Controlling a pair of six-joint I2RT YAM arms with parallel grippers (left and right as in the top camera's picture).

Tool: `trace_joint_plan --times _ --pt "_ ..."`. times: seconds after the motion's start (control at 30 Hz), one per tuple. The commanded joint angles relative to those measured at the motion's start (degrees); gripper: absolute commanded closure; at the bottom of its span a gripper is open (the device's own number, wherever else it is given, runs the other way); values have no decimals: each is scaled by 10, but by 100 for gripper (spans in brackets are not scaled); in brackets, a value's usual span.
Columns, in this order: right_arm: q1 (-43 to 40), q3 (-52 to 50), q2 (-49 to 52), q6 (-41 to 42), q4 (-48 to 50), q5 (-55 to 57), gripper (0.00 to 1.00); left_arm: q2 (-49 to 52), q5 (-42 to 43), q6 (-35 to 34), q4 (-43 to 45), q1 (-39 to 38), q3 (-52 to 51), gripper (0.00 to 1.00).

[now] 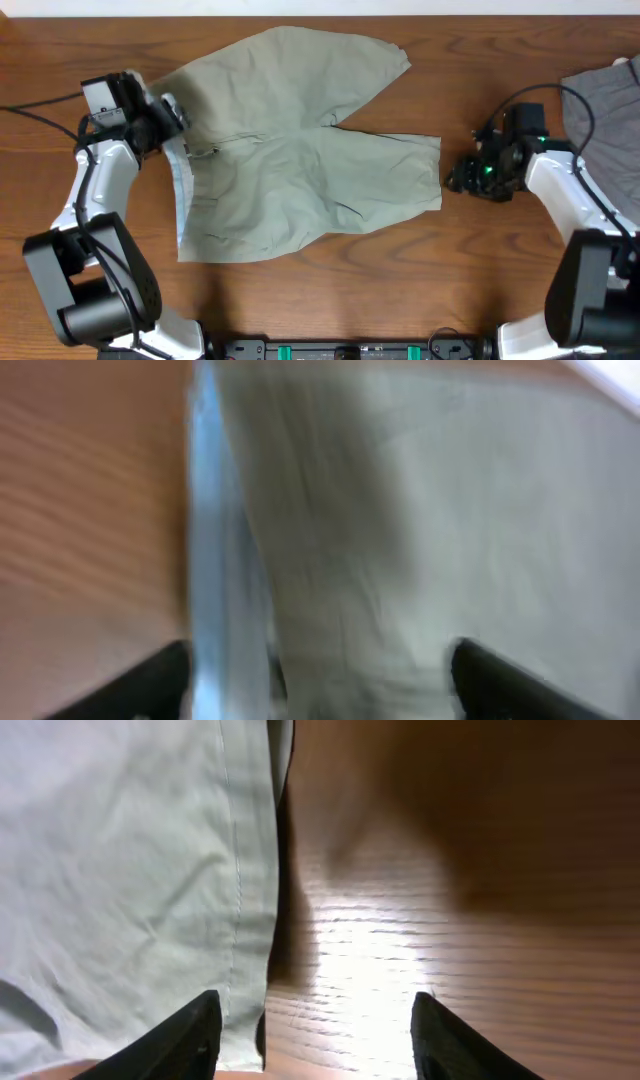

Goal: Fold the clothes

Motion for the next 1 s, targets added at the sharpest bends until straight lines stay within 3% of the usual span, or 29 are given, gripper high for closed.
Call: trace_joint_plan --times 0.0,0.13,0.2,0.33,0.47,0.8,0.97 --pt "7 -2 13 -20 14 -30 39 -24 101 6 -77 -11 9 42" --pt "9 -2 35 -19 85 -28 39 -23 104 30 -177 -31 6 58" --pt "9 -2 51 -3 140 -36 45 -23 104 47 -209 -42 2 58" --pt "14 -2 87 22 247 -78 67 -23 73 48 -259 -55 -11 58" --pt "14 -2 121 71 320 -79 70 -23 67 47 -281 -57 -37 58" --pt "14 -2 159 98 357 -126 71 -23 68 43 -289 -57 -106 58" --pt "11 -2 157 99 365 -166 87 -23 65 43 -287 -57 -134 58"
